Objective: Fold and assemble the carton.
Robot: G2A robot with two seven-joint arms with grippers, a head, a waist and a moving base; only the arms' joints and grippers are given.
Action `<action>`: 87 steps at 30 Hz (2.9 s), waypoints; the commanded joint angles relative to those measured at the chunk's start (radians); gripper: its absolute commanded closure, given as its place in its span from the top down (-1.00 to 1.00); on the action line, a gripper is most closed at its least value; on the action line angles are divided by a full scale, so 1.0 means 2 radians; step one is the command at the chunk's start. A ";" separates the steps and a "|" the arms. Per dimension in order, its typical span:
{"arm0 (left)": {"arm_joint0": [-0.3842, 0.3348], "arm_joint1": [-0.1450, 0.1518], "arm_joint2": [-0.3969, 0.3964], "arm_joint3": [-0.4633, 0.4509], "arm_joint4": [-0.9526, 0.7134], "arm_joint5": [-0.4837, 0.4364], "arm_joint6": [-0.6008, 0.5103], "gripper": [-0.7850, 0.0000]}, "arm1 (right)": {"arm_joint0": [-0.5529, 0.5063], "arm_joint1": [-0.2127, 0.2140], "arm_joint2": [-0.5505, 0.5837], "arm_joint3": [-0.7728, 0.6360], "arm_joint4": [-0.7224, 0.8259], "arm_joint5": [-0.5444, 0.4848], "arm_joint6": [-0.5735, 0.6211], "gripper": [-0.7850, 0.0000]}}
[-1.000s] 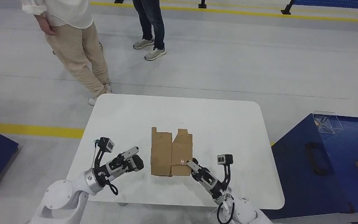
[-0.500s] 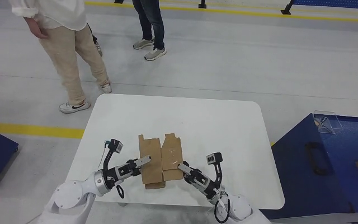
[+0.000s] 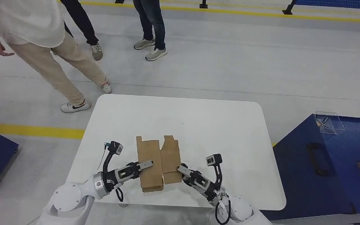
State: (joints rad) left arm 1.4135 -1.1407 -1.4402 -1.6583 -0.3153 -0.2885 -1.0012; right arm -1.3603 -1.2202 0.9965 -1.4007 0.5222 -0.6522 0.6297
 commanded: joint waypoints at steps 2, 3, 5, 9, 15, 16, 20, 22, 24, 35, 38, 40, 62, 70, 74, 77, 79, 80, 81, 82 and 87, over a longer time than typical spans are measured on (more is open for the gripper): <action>0.000 -0.001 -0.003 -0.004 -0.002 -0.002 0.020 -1.00 | 0.002 0.002 0.015 -0.001 -0.047 -0.030 -0.018 1.00; 0.004 -0.002 -0.004 -0.010 -0.009 -0.007 0.046 -1.00 | -0.004 0.002 0.026 -0.002 -0.069 -0.065 -0.046 1.00; 0.014 -0.006 0.002 -0.023 -0.030 -0.025 0.090 -1.00 | -0.015 0.001 0.041 -0.007 -0.100 -0.124 -0.088 1.00; 0.023 -0.019 0.048 -0.018 -0.091 -0.069 0.170 -1.00 | -0.031 -0.003 0.073 -0.031 -0.187 -0.180 -0.157 1.00; -0.007 -0.040 0.134 0.042 -0.170 -0.137 0.203 -1.00 | -0.066 -0.020 0.084 -0.077 -0.362 -0.180 -0.294 1.00; -0.012 -0.043 0.144 0.049 -0.186 -0.139 0.195 -1.00 | -0.068 -0.023 0.079 -0.073 -0.391 -0.180 -0.317 1.00; -0.027 -0.048 0.162 0.072 -0.205 -0.148 0.168 -1.00 | -0.060 -0.032 0.054 -0.048 -0.483 -0.180 -0.401 1.00; -0.030 -0.050 0.167 0.076 -0.211 -0.149 0.164 -1.00 | -0.055 -0.035 0.046 -0.036 -0.522 -0.180 -0.441 0.99; -0.031 -0.051 0.170 0.075 -0.234 -0.137 0.150 -1.00 | -0.051 -0.037 0.034 -0.017 -0.544 -0.180 -0.472 0.84; -0.025 -0.052 0.160 0.083 -0.276 -0.121 0.110 -1.00 | -0.028 -0.032 -0.006 0.023 -0.588 -0.180 -0.553 -0.27; -0.022 -0.053 0.160 0.083 -0.277 -0.122 0.108 -1.00 | -0.023 -0.031 -0.017 0.030 -0.591 -0.180 -0.560 -0.44; -0.020 -0.054 0.159 0.082 -0.278 -0.122 0.106 -1.00 | -0.021 -0.030 -0.023 0.033 -0.594 -0.180 -0.566 -0.62; -0.010 -0.034 0.008 0.156 -0.226 -0.104 0.179 1.00 | -0.046 0.011 0.057 -0.001 -0.677 -0.143 -0.488 -1.00; -0.010 -0.033 0.028 0.113 -0.183 -0.087 0.135 1.00 | -0.085 0.024 0.088 -0.058 -0.762 -0.132 -0.438 -1.00; -0.011 -0.036 0.049 0.082 -0.161 -0.104 0.118 1.00 | -0.107 0.032 0.103 -0.095 -0.794 -0.143 -0.401 -1.00; -0.021 -0.037 0.063 0.067 -0.134 -0.091 0.113 1.00 | -0.120 0.036 0.111 -0.118 -0.793 -0.145 -0.387 -1.00; -0.027 -0.036 0.072 0.063 -0.108 -0.084 0.103 1.00 | -0.126 0.037 0.115 -0.127 -0.790 -0.146 -0.380 -1.00; -0.032 -0.036 0.078 0.060 -0.086 -0.079 0.097 1.00 | -0.129 0.038 0.117 -0.135 -0.788 -0.146 -0.376 -1.00; -0.034 -0.036 0.083 0.059 -0.070 -0.074 0.090 1.00 | -0.132 0.039 0.119 -0.139 -0.785 -0.146 -0.373 -1.00; -0.036 -0.035 0.087 0.058 -0.064 -0.068 0.084 1.00 | -0.133 0.040 0.120 -0.141 -0.784 -0.146 -0.371 -1.00; -0.057 -0.033 0.098 0.076 -0.016 -0.015 0.074 1.00 | -0.137 0.042 0.128 -0.149 -0.773 -0.141 -0.369 -1.00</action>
State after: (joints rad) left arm 1.3075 -1.2061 -1.2464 -1.5155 -0.3613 -0.3253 -0.8657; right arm -1.6341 -1.1362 1.2498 -1.6999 -1.0275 -0.9394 -0.1054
